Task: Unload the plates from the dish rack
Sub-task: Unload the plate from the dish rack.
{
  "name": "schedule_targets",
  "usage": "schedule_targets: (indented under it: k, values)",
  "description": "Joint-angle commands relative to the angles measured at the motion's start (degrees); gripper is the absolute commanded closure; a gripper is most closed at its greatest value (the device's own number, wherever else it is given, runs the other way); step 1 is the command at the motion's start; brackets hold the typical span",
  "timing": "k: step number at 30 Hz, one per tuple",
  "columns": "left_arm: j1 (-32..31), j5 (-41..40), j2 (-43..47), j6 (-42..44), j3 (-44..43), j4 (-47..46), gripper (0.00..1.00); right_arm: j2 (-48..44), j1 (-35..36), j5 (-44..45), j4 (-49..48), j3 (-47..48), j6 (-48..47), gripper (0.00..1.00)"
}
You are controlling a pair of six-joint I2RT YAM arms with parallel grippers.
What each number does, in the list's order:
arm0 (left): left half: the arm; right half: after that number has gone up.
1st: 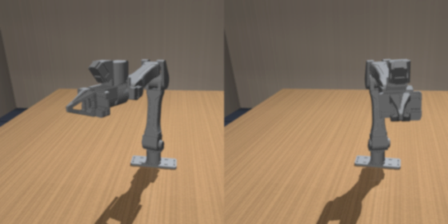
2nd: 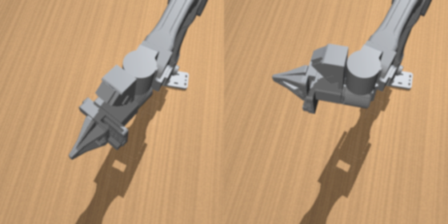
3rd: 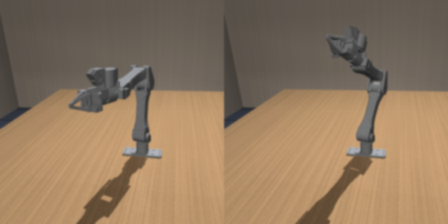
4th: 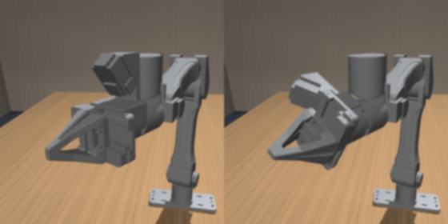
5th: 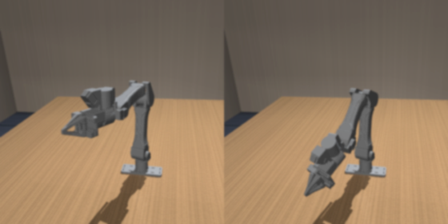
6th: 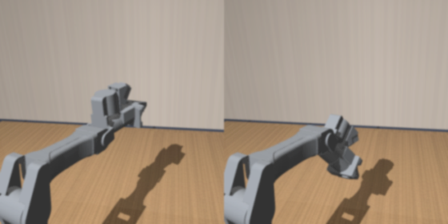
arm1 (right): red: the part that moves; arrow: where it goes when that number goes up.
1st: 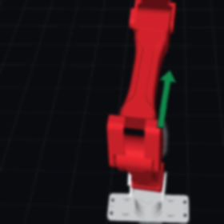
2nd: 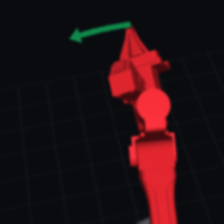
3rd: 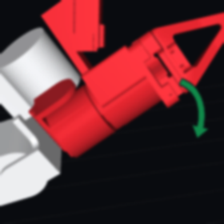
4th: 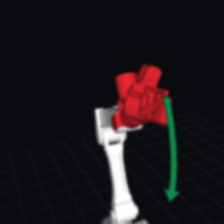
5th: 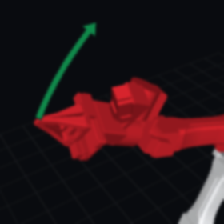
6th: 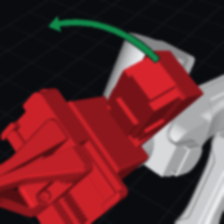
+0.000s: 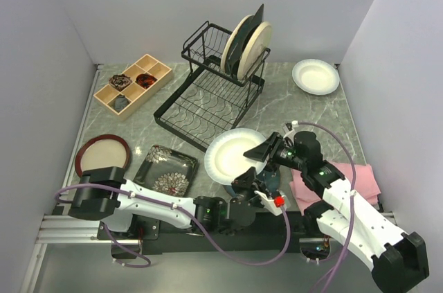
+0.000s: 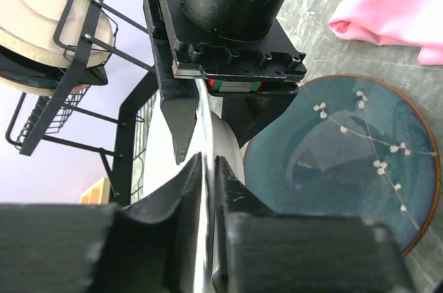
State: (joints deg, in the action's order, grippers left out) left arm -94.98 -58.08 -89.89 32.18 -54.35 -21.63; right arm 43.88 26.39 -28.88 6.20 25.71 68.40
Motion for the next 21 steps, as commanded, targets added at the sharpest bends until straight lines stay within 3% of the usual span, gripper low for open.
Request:
schedule_targets:
  k: [1, 3, 4, 8, 9, 10, 16, 21]
  values:
    - [0.0, -0.2, 3.7, -4.6, -3.0, -2.3, 0.69, -3.0, 0.5, -1.5, -9.0, -0.3, 0.2, 1.00]
    - [0.0, 0.4, 4.3, -6.9, -3.0, -0.1, 0.56, -3.4, 0.3, -1.1, -9.4, -0.1, 0.3, 1.00]
    - [0.0, 0.6, 4.5, -7.7, -3.2, 0.7, 0.44, -3.7, 0.3, -0.8, -9.5, 0.0, 0.2, 1.00]
    - [0.0, 2.5, 6.2, -13.2, -3.1, 4.2, 0.30, -4.5, 0.0, 0.8, -10.5, 0.8, -0.1, 1.00]
    - [0.0, 3.1, 7.2, -14.2, -3.1, 4.8, 0.19, -4.5, -0.3, 0.7, -11.3, 0.7, 0.2, 1.00]
    - [0.0, 4.5, 7.6, -15.0, -3.0, 6.4, 0.01, -4.7, -0.5, 1.0, -12.1, 0.7, 0.2, 1.00]
    - [0.9, 13.2, 13.9, -26.0, -2.1, 13.3, 0.00, -5.1, -7.0, 2.3, -8.2, 1.7, -2.2, 1.00]
    - [7.4, 31.3, 23.4, -36.3, 2.5, 14.0, 0.00, -6.8, -16.6, 2.9, -4.5, 1.7, -6.6, 1.00]
